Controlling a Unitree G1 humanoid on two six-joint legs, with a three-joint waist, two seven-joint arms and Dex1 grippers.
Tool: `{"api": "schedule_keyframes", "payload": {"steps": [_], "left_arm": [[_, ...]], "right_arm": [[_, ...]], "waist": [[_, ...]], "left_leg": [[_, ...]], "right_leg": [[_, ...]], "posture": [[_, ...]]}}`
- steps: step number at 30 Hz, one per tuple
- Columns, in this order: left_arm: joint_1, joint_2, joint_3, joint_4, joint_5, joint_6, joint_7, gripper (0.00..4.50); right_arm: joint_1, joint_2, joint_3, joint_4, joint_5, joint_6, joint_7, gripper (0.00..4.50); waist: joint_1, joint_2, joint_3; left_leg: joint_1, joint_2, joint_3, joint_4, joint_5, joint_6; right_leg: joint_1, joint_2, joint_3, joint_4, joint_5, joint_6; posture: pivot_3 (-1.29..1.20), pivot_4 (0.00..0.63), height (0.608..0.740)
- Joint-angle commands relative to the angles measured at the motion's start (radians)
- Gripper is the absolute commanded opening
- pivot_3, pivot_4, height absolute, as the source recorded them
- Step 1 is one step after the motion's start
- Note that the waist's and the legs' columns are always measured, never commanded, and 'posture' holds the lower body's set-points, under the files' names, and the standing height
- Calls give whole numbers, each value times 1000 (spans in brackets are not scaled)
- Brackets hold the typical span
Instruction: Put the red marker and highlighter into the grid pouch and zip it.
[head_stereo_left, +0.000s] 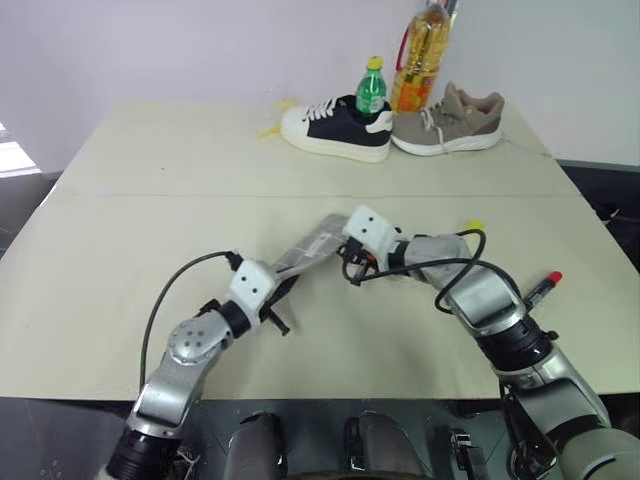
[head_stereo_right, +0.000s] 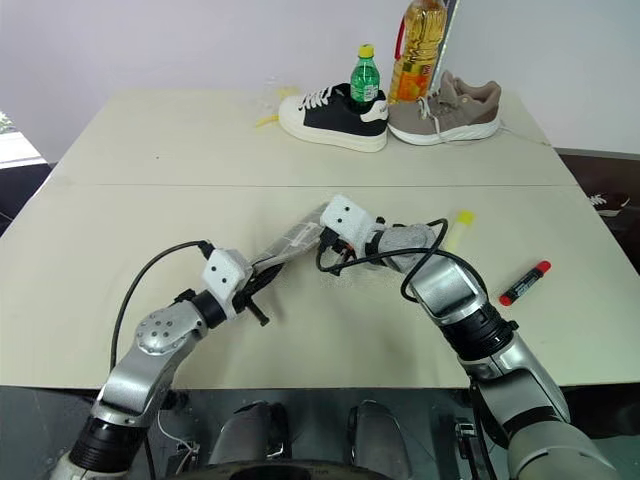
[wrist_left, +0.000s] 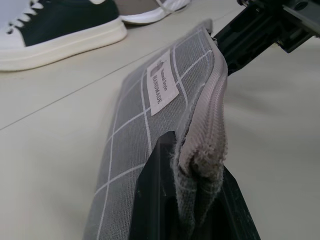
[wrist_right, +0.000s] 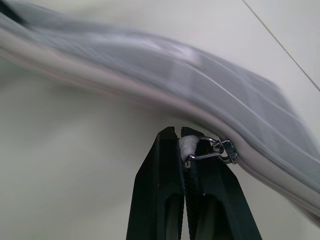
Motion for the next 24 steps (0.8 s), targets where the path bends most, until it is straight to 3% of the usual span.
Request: {"api": "schedule_keyframes", "payload": {"steps": [1,10,23,24], "left_arm": [[-35,-22,-41,2,16,0,-2,0],[-113,-83,-60,99,47,-16,8,0],[-186,-136,-34,195,56,-63,32,0],[-190,-137,-30,200,60,-66,39,0]], "right_arm": [[-28,-4,21,-86,1,16,30,32],[-30,-33,104,-205,-9,46,81,32],[-23,-53,95,-233,-4,53,114,32],[-18,-73,78,-241,14,42,142,326]], "waist": [[0,0,0],[2,0,0],[2,-1,0],[2,0,0]], "left_leg": [[0,0,0,0,0,0],[0,0,0,0,0,0],[0,-1,0,1,0,0],[0,-1,0,1,0,0]], "right_leg": [[0,0,0,0,0,0],[0,0,0,0,0,0],[1,0,0,0,0,0],[1,0,0,0,0,0]], "posture": [[0,150,705],[0,150,705],[0,150,705],[0,150,705]]}}
